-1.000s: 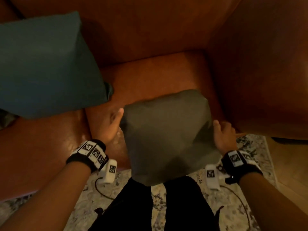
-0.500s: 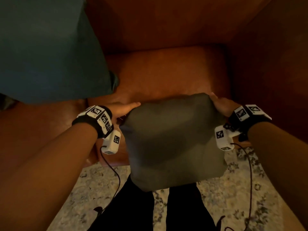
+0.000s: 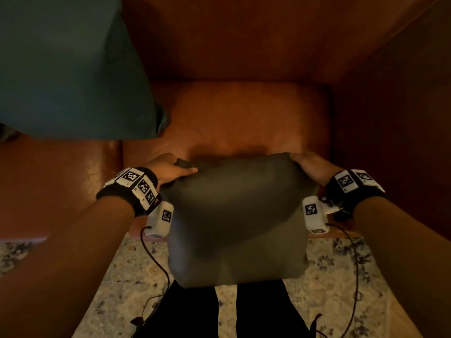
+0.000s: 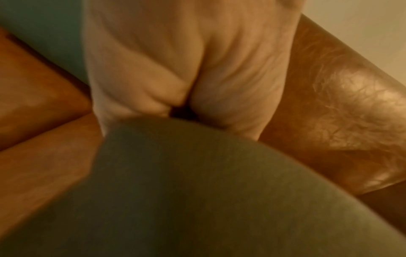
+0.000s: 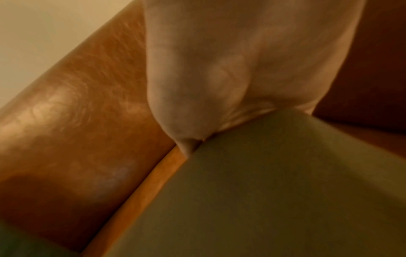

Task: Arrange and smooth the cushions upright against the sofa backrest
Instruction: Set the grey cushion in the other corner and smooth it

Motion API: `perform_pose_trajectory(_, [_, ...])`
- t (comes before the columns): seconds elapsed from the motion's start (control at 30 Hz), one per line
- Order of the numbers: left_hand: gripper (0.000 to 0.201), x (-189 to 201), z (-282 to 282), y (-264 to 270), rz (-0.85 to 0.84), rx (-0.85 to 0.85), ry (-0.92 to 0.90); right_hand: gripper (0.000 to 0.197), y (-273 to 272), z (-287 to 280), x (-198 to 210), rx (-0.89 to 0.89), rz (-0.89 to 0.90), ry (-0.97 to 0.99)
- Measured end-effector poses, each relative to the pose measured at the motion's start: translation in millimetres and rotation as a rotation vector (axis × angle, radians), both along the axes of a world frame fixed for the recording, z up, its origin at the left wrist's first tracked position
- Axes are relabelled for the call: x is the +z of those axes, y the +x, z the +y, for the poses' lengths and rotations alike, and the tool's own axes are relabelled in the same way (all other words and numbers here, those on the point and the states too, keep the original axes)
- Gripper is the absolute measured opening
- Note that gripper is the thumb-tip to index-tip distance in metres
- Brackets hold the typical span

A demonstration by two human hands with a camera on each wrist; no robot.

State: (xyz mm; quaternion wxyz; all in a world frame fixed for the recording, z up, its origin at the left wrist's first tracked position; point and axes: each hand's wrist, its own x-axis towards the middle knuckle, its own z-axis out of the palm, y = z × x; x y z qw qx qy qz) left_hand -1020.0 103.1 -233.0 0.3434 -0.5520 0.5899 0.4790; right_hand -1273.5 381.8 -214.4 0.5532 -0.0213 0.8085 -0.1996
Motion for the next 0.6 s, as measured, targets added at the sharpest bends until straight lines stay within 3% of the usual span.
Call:
perform_pose_trajectory(0.1, [0.099, 2, 1, -1, -0.007, 0.059, -0.083, 0.031, -1, 1, -6, -0.103, -0.110, -0.035])
perform_pose_trajectory(0.23, [0.119, 1, 0, -2, -0.005, 0.168, -0.117, 0.029, -13, -5, -10, 0.003, -0.110, 0.014])
perform_pose_trajectory(0.37, [0.111, -40, -18, 28, 0.027, 0.378, -0.145, 0.031, -17, -9, -1, 0.032, -0.182, 0.059])
perform_pose_trajectory(0.47, [0.079, -10, -20, 20, 0.041, 0.281, -0.188, 0.031, -14, -4, 7, 0.093, -0.195, 0.060])
perform_pose_trajectory(0.57, [0.020, 13, -19, 13, 0.038, 0.138, -0.184, 0.026, -13, -4, 6, 0.127, -0.136, 0.028])
perform_pose_trajectory(0.6, [0.024, 10, -22, 15, 0.026, 0.106, -0.215, 0.035, -12, -5, 5, 0.126, -0.134, 0.030])
